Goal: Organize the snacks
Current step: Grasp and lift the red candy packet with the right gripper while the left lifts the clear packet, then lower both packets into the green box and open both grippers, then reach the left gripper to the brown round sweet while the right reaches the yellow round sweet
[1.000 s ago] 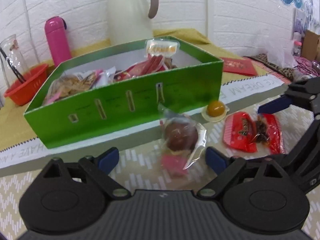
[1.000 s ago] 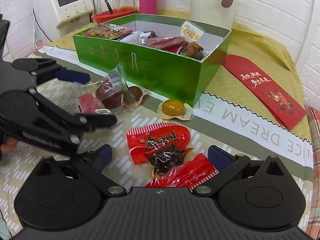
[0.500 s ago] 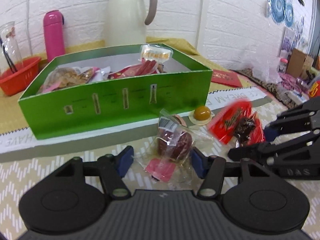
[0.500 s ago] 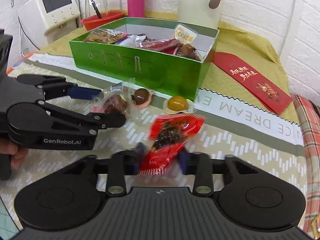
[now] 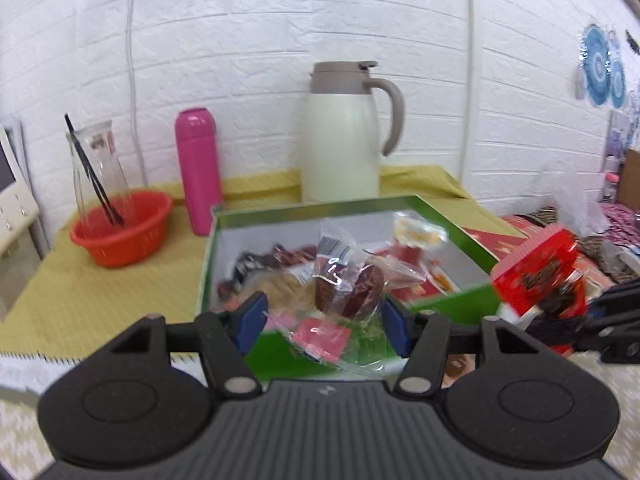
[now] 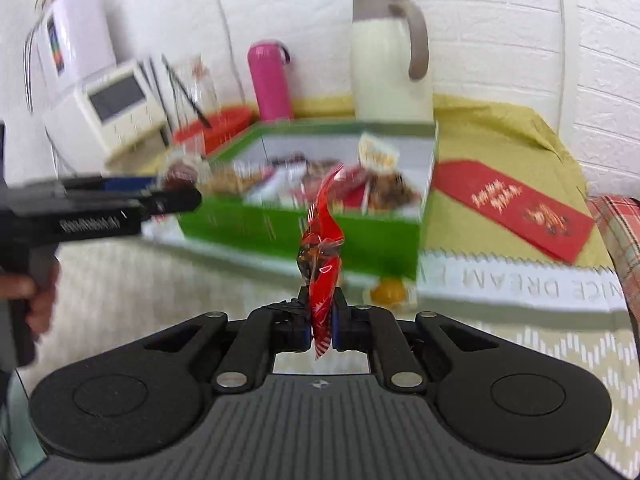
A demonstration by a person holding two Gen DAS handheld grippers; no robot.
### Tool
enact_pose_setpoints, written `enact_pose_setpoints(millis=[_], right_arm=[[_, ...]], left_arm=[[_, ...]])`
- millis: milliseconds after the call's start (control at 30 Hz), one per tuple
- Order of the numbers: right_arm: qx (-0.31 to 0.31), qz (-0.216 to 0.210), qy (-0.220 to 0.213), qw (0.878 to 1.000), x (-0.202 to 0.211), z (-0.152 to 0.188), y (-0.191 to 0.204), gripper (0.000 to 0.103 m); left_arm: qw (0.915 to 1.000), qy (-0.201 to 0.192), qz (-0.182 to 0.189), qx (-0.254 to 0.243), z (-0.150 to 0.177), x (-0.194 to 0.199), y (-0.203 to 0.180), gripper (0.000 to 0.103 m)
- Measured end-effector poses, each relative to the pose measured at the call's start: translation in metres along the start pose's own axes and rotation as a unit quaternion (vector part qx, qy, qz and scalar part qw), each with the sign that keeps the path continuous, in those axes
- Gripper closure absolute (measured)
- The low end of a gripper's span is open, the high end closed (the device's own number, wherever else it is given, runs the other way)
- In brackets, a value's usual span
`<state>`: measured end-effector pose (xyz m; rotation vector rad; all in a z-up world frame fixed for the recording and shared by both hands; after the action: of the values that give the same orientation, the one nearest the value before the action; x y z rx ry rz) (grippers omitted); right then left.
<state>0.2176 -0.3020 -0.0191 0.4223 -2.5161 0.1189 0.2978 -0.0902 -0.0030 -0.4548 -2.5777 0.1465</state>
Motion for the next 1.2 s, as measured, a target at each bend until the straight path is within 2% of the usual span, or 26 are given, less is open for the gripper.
enact_pose_setpoints(millis=[167,267,300,333,367,400,433,467,500,600,667,733,800,900,933,1000,1067,1100,1167,1200], right_arm=[[-0.075,-0.02,-0.026,0.997,-0.042,-0.04,-0.024,0.087],[-0.09,-0.004,-0.02,0.996,-0.068,-0.049,-0.032,0.086],[-0.085,0.008,-0.019,0.996,-0.075,-0.051,-0.034,0.079],[-0.077,0.023,-0.015,0.997,-0.079,-0.052,-0.034,0.059],[-0.068,0.039,-0.01,0.997,-0.083,-0.053,-0.035,0.048],[-0.061,0.058,-0.007,0.996,-0.083,-0.052,-0.035,0.001],[-0.052,0.072,-0.015,0.996,-0.079,-0.05,-0.035,0.0],[-0.041,0.077,-0.032,0.996,-0.072,-0.048,-0.035,0.0],[-0.033,0.074,-0.044,0.996,-0.067,-0.046,-0.036,0.0],[-0.027,0.082,-0.067,0.994,-0.042,-0.036,-0.041,0.0],[-0.018,0.089,-0.089,0.992,-0.019,-0.026,-0.042,0.0],[-0.001,0.072,-0.103,0.992,-0.001,-0.01,-0.041,0.0],[0.022,0.053,-0.084,0.995,0.007,0.007,-0.037,0.0],[0.062,0.063,-0.01,0.996,-0.006,0.028,-0.029,0.0],[0.068,0.07,0.009,0.995,-0.013,0.033,-0.028,0.01],[0.067,0.081,0.025,0.994,-0.024,0.038,-0.03,0.02],[0.07,0.086,0.029,0.993,-0.033,0.039,-0.031,0.02],[0.07,0.088,0.026,0.993,-0.036,0.039,-0.031,0.016],[0.059,0.073,0.019,0.995,-0.041,0.038,-0.032,0.0],[0.049,0.058,0.014,0.997,-0.043,0.037,-0.033,0.0]], left_arm=[[0.9992,0.023,-0.032,0.006,-0.019,-0.05,0.01,0.042],[0.9987,0.029,-0.041,0.006,-0.019,-0.066,0.011,0.039],[0.9987,0.025,-0.044,0.009,-0.018,-0.07,0.012,0.035],[0.9986,0.017,-0.048,0.011,-0.019,-0.071,0.013,0.029],[0.9983,0.005,-0.056,0.013,-0.019,-0.07,0.013,0.021],[0.998,-0.004,-0.062,0.013,-0.019,-0.069,0.013,0.018],[0.9975,-0.011,-0.07,0.01,-0.02,-0.067,0.014,0.015],[0.997,-0.017,-0.076,0.005,-0.02,-0.066,0.014,0.004],[0.9962,-0.027,-0.083,0.001,-0.02,-0.063,0.014,0.0],[0.995,-0.05,-0.086,-0.014,-0.016,-0.047,0.008,0.0],[0.9949,-0.072,-0.066,-0.027,-0.009,-0.029,0.0,0.0],[0.9954,-0.085,-0.035,-0.028,0.005,-0.006,-0.008,0.0],[0.997,-0.069,0.007,-0.034,0.023,0.01,-0.019,0.0],[0.9967,-0.047,0.028,-0.061,0.052,0.013,-0.038,0.0],[0.9962,-0.037,0.022,-0.076,0.059,0.007,-0.045,0.0],[0.995,-0.01,-0.003,-0.099,0.07,-0.011,-0.054,0.0],[0.994,-0.006,-0.017,-0.108,0.076,-0.024,-0.057,0.0],[0.9936,-0.001,-0.017,-0.112,0.078,-0.029,-0.057,0.0],[0.9943,0.013,-0.001,-0.106,0.079,-0.037,-0.056,0.0],[0.9948,0.019,0.012,-0.1,0.079,-0.04,-0.055,0.0]])
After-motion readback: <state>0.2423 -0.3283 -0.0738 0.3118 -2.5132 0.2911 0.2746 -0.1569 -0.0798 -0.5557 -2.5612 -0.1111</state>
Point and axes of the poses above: each gripper's, at about its wrist camera, not at the fingertips, and x roughly against the way its jaws point, y to its left, z to its underside, the point moved 3 cm from there along -x, roughly the way its jaws point, and after that the axes turned 14 degrees about x, right-handed, at the moved point
